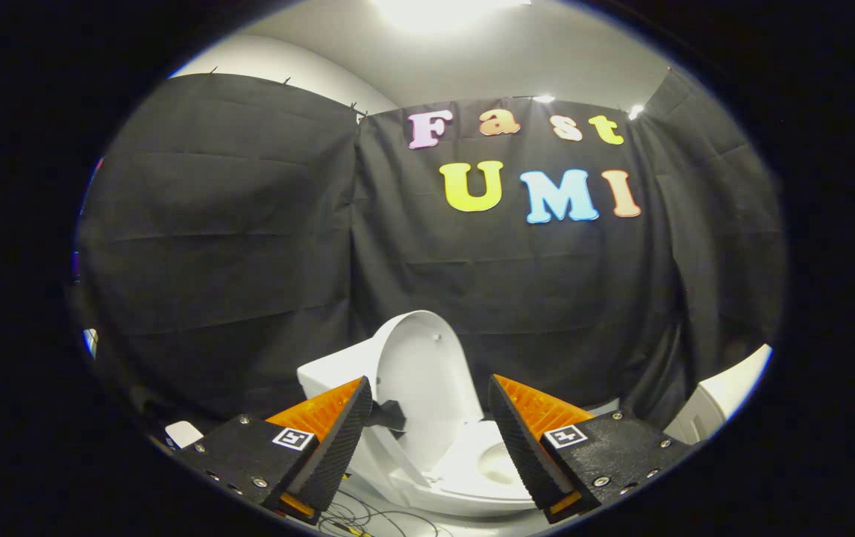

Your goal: Open the toilet lid.

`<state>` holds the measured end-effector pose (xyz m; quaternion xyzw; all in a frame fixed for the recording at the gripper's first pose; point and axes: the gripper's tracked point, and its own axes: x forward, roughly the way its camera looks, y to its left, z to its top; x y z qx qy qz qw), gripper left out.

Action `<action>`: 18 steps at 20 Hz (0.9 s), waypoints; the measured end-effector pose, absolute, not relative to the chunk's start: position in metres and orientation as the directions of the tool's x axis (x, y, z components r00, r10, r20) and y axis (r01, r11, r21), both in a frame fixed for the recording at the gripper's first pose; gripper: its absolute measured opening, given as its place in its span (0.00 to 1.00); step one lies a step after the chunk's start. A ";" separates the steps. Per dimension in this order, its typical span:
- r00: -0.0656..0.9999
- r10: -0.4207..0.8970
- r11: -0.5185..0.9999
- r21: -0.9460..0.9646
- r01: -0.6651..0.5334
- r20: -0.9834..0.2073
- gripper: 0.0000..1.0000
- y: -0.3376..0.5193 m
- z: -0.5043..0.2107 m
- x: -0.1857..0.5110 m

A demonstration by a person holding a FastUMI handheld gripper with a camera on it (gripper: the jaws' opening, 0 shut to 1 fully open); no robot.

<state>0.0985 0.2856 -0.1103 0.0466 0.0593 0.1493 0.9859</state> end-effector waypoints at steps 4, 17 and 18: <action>0.966 0.249 0.967 0.062 -0.246 -0.061 0.96 0.231 -0.088 0.098; 0.979 0.198 0.979 -0.068 -0.194 0.044 0.95 0.061 -0.030 0.099; 0.983 0.175 0.982 -0.076 -0.171 0.048 0.94 0.047 -0.026 0.100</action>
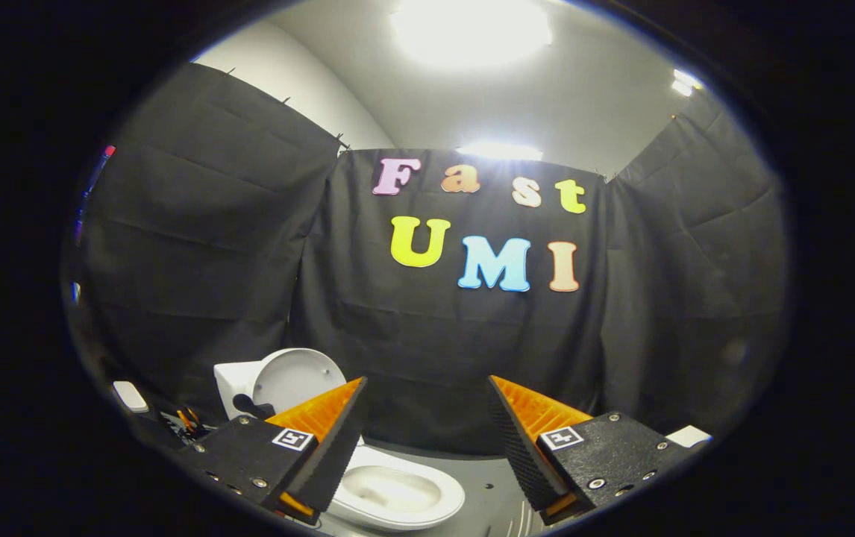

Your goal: Open the toilet lid.

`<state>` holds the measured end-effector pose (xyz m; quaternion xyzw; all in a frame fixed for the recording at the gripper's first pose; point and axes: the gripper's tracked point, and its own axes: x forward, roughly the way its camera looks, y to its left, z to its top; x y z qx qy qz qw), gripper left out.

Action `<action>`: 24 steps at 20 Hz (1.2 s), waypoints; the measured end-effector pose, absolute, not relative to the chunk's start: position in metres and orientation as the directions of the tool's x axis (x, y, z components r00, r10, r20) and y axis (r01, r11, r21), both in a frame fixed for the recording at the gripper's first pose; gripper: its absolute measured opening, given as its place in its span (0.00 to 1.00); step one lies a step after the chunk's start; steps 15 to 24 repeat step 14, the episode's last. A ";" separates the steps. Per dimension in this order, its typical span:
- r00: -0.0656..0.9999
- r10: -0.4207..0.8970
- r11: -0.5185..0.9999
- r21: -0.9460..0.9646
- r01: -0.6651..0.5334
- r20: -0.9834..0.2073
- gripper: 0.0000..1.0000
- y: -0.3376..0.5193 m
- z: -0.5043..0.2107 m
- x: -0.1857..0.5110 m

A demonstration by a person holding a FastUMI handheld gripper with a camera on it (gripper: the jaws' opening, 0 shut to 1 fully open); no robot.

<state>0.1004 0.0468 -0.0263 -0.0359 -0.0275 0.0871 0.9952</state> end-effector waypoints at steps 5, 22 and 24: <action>0.991 0.130 0.991 -0.038 -0.129 0.034 0.94 0.007 -0.026 0.095; 0.997 0.075 0.997 -0.010 -0.075 -0.005 0.94 -0.020 -0.054 0.080; 0.997 0.075 0.997 -0.010 -0.075 -0.005 0.94 -0.020 -0.054 0.080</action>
